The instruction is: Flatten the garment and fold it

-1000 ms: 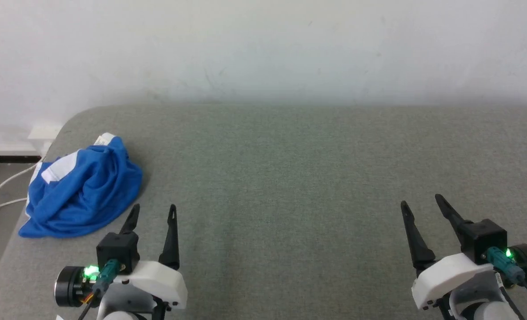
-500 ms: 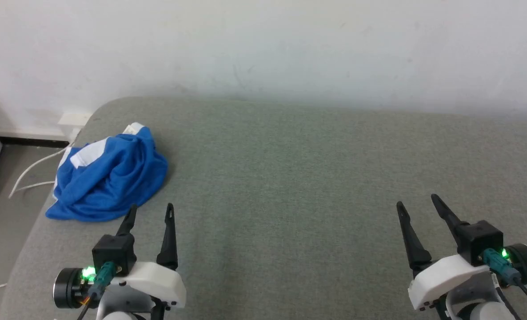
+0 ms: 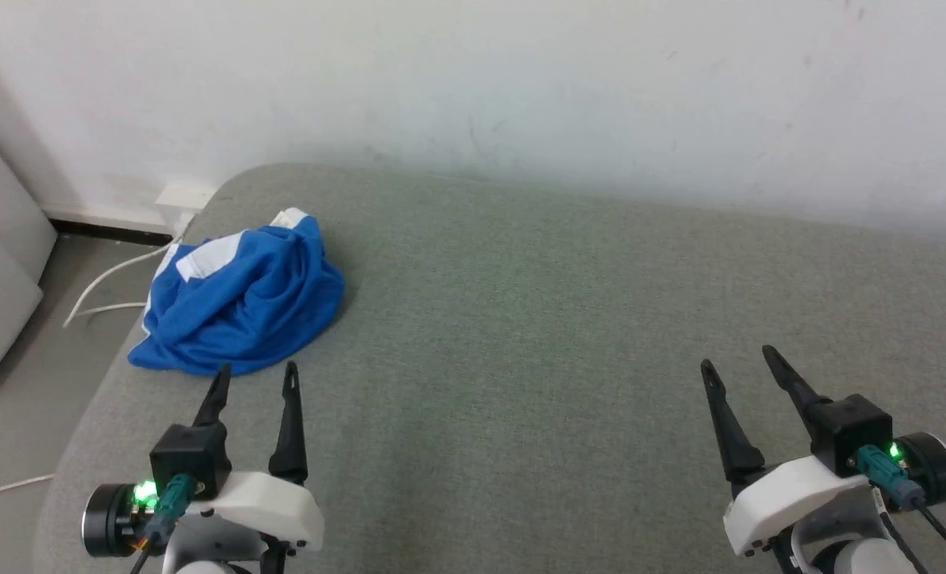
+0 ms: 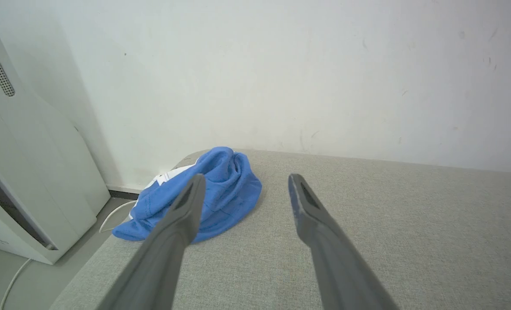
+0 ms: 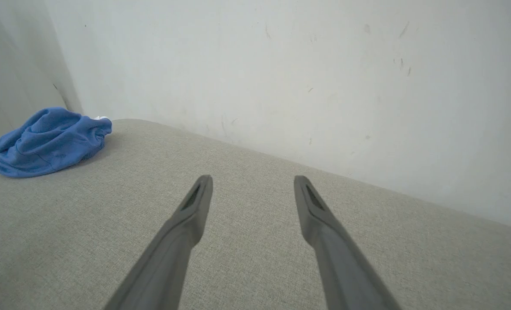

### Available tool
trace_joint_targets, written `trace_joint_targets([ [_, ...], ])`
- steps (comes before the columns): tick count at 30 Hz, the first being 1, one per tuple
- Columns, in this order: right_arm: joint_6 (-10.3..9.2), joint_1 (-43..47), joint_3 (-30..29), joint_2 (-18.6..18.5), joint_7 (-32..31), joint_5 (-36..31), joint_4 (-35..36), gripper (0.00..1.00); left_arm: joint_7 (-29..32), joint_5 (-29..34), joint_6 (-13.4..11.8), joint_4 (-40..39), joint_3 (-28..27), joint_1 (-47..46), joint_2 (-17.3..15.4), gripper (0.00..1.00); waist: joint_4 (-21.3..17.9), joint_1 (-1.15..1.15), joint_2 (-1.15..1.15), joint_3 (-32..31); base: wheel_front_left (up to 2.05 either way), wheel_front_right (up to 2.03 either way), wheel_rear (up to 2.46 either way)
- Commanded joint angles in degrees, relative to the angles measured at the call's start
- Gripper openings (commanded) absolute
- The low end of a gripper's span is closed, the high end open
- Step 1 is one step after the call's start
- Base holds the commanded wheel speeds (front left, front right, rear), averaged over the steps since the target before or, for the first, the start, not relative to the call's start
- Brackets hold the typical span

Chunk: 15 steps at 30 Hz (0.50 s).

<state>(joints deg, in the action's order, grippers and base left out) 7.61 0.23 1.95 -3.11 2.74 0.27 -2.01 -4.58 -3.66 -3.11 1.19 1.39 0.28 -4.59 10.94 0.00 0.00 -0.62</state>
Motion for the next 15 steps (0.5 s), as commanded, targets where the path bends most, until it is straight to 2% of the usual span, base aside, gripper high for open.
trace_joint_targets([
  [1, -0.04, -0.87, 0.18, 0.08, 0.45, -0.24, -0.22, 1.00, -0.51, -0.62, -0.51, -0.30, 0.02, 0.89, -0.50, 1.00, 0.57, 0.00, 0.00, -0.07, 0.00, 0.00, 0.00],
  [15, -0.06, -1.30, 1.04, 0.11, 1.24, -0.02, -0.76, 1.00, -1.35, -2.06, -1.83, -0.80, 0.37, 1.95, -1.78, 1.00, 4.21, 0.00, 0.00, -0.24, 0.00, 0.00, 0.00],
])
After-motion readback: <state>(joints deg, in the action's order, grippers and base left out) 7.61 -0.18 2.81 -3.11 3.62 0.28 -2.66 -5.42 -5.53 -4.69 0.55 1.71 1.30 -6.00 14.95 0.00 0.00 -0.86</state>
